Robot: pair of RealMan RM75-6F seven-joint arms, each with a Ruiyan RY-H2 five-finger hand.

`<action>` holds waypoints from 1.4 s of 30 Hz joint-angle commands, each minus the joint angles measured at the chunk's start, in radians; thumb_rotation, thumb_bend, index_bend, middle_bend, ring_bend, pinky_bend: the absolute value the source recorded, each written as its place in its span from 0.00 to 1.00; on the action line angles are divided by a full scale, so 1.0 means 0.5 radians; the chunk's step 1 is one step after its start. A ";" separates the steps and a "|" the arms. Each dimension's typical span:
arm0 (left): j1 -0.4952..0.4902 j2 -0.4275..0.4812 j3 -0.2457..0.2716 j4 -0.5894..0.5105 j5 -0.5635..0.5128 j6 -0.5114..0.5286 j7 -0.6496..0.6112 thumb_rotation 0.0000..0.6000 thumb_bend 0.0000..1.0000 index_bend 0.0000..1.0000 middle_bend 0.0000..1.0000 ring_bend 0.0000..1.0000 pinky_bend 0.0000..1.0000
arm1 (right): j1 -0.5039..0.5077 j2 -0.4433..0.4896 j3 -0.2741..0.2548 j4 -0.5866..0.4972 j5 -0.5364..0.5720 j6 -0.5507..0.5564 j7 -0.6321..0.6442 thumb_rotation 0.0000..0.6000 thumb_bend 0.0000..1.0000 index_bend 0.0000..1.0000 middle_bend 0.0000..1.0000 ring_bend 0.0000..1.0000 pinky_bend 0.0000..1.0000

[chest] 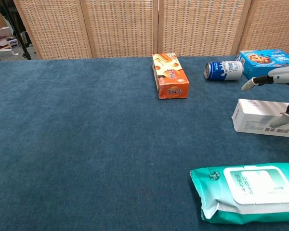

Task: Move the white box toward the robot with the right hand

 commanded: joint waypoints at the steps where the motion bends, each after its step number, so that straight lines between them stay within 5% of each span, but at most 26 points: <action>1: -0.001 0.001 -0.001 0.003 -0.003 -0.003 -0.003 1.00 0.00 0.00 0.00 0.00 0.00 | -0.114 -0.171 0.054 0.197 -0.101 0.132 -0.103 1.00 0.05 0.26 0.26 0.14 0.17; 5: -0.004 -0.002 -0.002 0.005 -0.008 -0.011 0.003 1.00 0.00 0.00 0.00 0.00 0.00 | -0.190 -0.267 0.110 0.345 -0.168 0.174 -0.065 1.00 0.31 0.39 0.45 0.34 0.31; 9: -0.007 -0.006 -0.002 0.004 -0.011 -0.016 0.016 1.00 0.00 0.00 0.00 0.00 0.00 | -0.235 -0.252 0.159 0.360 -0.257 0.141 0.042 1.00 0.51 0.45 0.51 0.40 0.33; 17: -0.010 -0.012 0.001 -0.003 -0.007 -0.017 0.039 1.00 0.00 0.00 0.00 0.00 0.00 | -0.207 0.066 0.252 0.025 -0.370 -0.120 0.361 1.00 0.71 0.49 0.54 0.40 0.33; 22: -0.011 -0.015 0.006 -0.008 0.002 -0.015 0.049 1.00 0.00 0.00 0.00 0.00 0.00 | -0.075 0.315 0.327 -0.153 -0.333 -0.525 0.540 1.00 0.83 0.49 0.54 0.40 0.33; 30: -0.013 -0.011 0.004 -0.007 -0.013 -0.028 0.047 1.00 0.00 0.00 0.00 0.00 0.00 | 0.248 0.406 0.264 -0.086 -0.174 -1.297 0.511 1.00 0.95 0.53 0.56 0.38 0.33; 34: -0.011 -0.007 0.003 -0.006 -0.017 -0.028 0.039 1.00 0.00 0.00 0.00 0.00 0.00 | 0.323 0.358 0.222 -0.016 -0.125 -1.397 0.507 1.00 0.98 0.53 0.54 0.34 0.33; 37: -0.010 -0.005 0.002 -0.007 -0.021 -0.029 0.033 1.00 0.00 0.00 0.00 0.00 0.00 | 0.340 0.320 0.188 0.019 -0.090 -1.376 0.503 1.00 0.76 0.37 0.25 0.12 0.26; 39: -0.011 -0.004 -0.001 -0.006 -0.024 -0.029 0.030 1.00 0.00 0.00 0.00 0.00 0.00 | 0.342 0.306 0.166 0.040 -0.069 -1.333 0.496 1.00 0.37 0.09 0.02 0.00 0.11; 42: -0.012 -0.005 -0.001 -0.007 -0.025 -0.032 0.034 1.00 0.00 0.00 0.00 0.00 0.00 | 0.311 0.286 0.156 0.043 -0.050 -1.171 0.463 1.00 0.06 0.00 0.00 0.00 0.04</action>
